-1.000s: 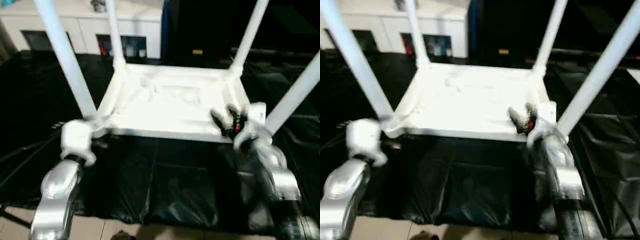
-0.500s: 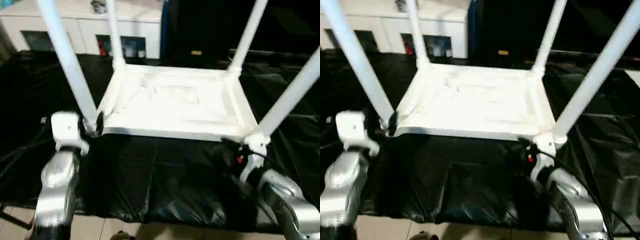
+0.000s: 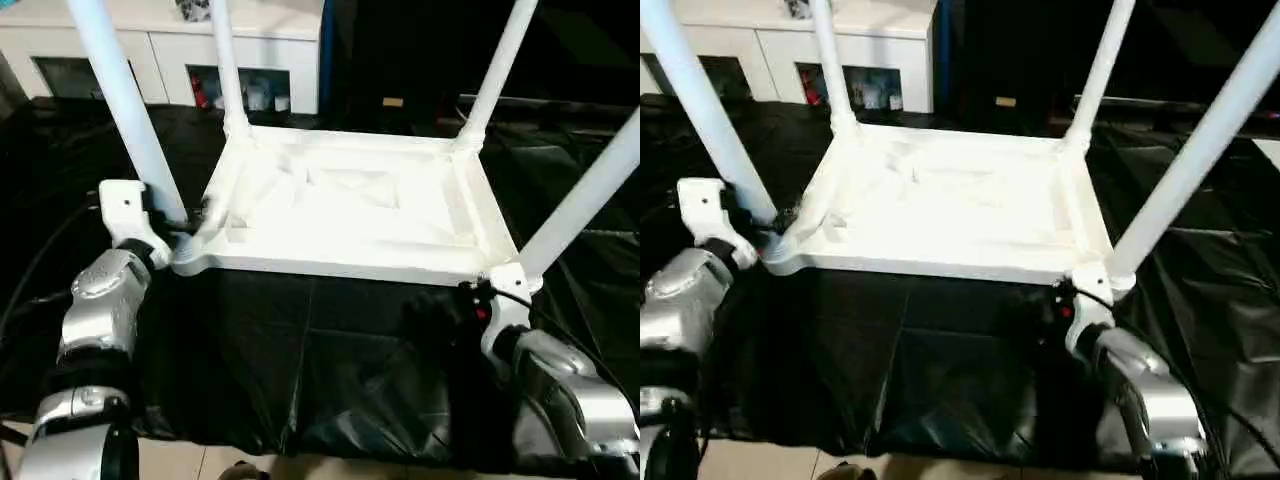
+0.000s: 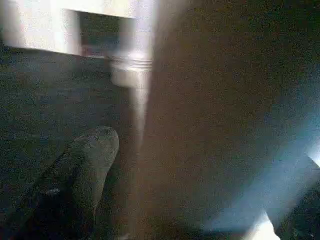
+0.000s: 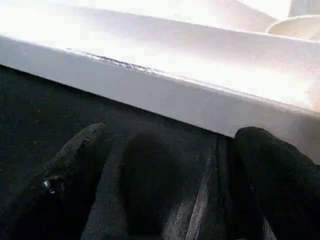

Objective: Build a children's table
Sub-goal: Rotate table base

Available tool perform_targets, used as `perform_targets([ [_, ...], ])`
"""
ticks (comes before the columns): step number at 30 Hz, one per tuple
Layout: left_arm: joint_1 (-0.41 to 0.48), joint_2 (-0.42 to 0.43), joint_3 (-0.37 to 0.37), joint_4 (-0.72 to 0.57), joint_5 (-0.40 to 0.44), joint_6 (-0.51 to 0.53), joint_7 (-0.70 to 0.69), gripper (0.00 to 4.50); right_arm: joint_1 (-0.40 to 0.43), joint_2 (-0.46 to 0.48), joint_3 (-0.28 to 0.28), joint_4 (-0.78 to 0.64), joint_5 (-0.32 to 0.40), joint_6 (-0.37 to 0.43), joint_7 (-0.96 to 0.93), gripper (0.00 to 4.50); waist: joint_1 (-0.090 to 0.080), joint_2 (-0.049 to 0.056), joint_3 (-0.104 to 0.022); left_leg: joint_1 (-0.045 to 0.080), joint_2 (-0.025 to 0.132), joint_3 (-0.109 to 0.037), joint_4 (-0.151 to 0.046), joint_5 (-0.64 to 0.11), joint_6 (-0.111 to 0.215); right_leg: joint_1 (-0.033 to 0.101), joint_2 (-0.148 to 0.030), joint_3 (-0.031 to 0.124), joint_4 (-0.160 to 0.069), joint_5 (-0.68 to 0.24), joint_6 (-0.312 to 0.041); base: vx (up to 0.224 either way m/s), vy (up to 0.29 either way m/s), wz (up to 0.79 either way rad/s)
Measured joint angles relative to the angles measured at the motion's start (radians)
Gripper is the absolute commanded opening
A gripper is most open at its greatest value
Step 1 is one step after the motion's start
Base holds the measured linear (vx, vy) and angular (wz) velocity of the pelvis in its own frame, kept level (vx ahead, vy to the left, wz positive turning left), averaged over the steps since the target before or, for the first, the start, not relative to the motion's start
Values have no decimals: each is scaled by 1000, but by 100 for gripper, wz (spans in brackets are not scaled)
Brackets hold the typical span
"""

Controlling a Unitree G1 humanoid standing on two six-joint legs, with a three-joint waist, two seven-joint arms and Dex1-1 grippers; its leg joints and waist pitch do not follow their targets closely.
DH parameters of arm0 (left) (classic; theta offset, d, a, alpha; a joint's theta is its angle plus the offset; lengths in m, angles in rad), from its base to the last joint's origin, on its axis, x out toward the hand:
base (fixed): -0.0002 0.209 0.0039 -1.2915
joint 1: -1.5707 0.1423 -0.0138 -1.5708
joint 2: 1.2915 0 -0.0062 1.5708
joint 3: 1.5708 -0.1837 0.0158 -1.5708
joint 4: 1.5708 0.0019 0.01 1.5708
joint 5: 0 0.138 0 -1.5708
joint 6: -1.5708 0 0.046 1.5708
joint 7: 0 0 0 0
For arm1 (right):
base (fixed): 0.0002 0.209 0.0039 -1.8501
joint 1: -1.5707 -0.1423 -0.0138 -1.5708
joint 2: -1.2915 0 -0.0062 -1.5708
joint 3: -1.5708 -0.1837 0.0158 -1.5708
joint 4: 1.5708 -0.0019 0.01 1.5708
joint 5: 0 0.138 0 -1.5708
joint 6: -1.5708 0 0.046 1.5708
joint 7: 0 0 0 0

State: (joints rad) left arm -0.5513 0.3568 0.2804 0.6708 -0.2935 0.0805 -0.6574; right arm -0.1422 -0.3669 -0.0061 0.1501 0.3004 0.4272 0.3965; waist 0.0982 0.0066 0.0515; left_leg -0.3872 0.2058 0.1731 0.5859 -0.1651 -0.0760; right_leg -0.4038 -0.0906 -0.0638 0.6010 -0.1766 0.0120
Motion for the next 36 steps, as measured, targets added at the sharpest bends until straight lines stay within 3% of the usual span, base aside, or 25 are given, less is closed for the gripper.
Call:
perform_targets([
  [5, 54, 81, -110, -86, -91, 141, -406, 450, -55, 4, -7, 79, -14, -6, -9, 442, 13, 0, 0, 1, 0, 3, 0, -1, 1, 0, -1, 1, 1, -1, -1, 0, 0, 0],
  [8, 92, 120, -164, -149, -137, 233, -534, 450, -77, 19, -5, 109, -27, -19, -8, 442, 14, 0, 0, 2, 0, 3, 0, -1, 1, 0, -2, 1, 3, 0, -1, 0, 0, 0],
  [13, 196, 146, -250, -365, -247, 404, -656, 450, -103, 30, 1, 147, -41, -35, -3, 442, 2, 0, 0, 6, 0, 5, 0, -1, 0, -1, -2, 3, 8, -1, -1, 0, 0, 0],
  [20, 309, 136, -319, -653, -374, 563, -668, 450, -148, 62, 42, 199, -74, -48, 30, 442, -25, -6, 4, 14, 1, 3, -1, 0, 0, -1, -1, 2, 10, -1, 0, 0, 0, 0],
  [25, 331, 74, -348, -767, -426, 640, -615, 450, -219, 104, 94, 296, -110, -79, 75, 442, -44, -15, 6, 17, 1, 3, 0, 0, -1, -1, -1, 1, 10, -1, 0, 0, 0, 0],
  [29, 319, 24, -368, -778, -436, 654, -572, 450, -275, 148, 134, 373, -141, -115, 107, 442, -54, -22, 6, 20, 1, 1, 0, 0, -1, -1, -1, 0, 10, -1, -1, 0, 0, 0],
  [36, 250, -91, -394, -740, -414, 623, -490, 450, -337, 199, 148, 480, -162, -171, 136, 442, -54, -30, 4, 20, 1, 1, 0, 0, -1, 0, -1, 0, 10, 0, -2, 0, 0, 0],
])
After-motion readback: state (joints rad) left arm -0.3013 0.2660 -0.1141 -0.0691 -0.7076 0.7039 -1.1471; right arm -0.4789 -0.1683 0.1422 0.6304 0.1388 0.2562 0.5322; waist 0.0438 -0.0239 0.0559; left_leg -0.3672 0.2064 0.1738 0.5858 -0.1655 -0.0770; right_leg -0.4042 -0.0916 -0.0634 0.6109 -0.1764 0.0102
